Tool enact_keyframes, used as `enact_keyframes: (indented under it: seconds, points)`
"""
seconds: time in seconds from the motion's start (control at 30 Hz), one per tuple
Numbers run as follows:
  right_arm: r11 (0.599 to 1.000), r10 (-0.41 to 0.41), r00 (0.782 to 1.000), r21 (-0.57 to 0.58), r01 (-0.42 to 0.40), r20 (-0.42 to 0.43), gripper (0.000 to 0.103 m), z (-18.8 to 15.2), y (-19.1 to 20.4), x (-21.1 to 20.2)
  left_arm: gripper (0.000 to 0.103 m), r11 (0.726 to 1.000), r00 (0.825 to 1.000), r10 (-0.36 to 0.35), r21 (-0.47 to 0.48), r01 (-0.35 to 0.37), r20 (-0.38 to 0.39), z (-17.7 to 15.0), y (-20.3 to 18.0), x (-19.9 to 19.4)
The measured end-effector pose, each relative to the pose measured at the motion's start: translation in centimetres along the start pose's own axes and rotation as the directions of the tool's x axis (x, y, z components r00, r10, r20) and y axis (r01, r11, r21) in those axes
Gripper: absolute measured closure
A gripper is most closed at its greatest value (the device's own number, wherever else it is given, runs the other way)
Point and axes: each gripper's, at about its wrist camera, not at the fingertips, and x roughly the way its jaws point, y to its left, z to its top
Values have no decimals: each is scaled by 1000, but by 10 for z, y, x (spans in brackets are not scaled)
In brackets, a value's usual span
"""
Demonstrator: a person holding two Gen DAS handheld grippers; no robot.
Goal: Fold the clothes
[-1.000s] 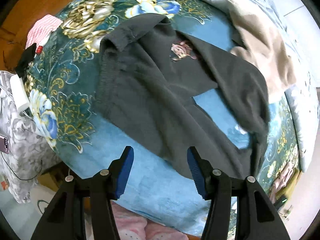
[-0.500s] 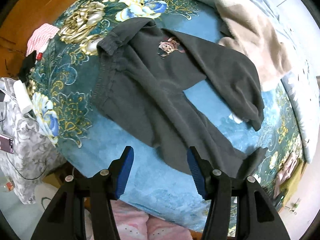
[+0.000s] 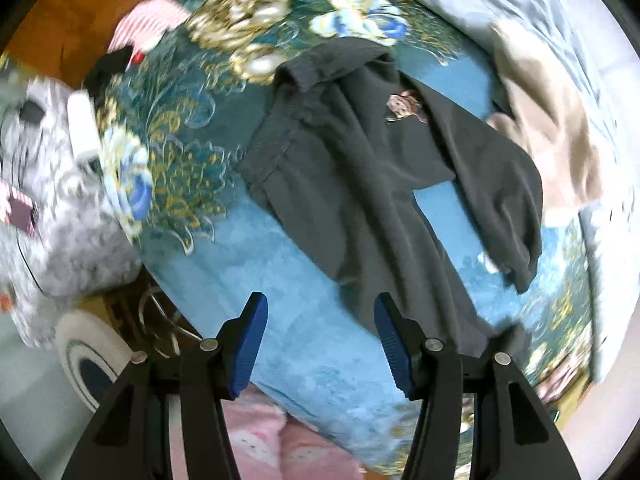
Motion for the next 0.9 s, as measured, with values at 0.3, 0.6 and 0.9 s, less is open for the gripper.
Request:
enact_keyframes:
  seconds: [0.3, 0.6, 0.9]
  points:
    - [976, -172, 984, 147, 164, 43, 98, -19, -102, -69, 47, 988, 998, -38, -150, 30, -46, 2, 41, 25]
    - [950, -274, 945, 201, 238, 179, 43, -37, -73, -121, 47, 924, 981, -189, -349, 160, -52, 36, 99, 76]
    - [954, -296, 917, 36, 297, 267, 40, -82, 31, -174, 47, 801, 923, -383, -513, 309, -44, 73, 140, 148]
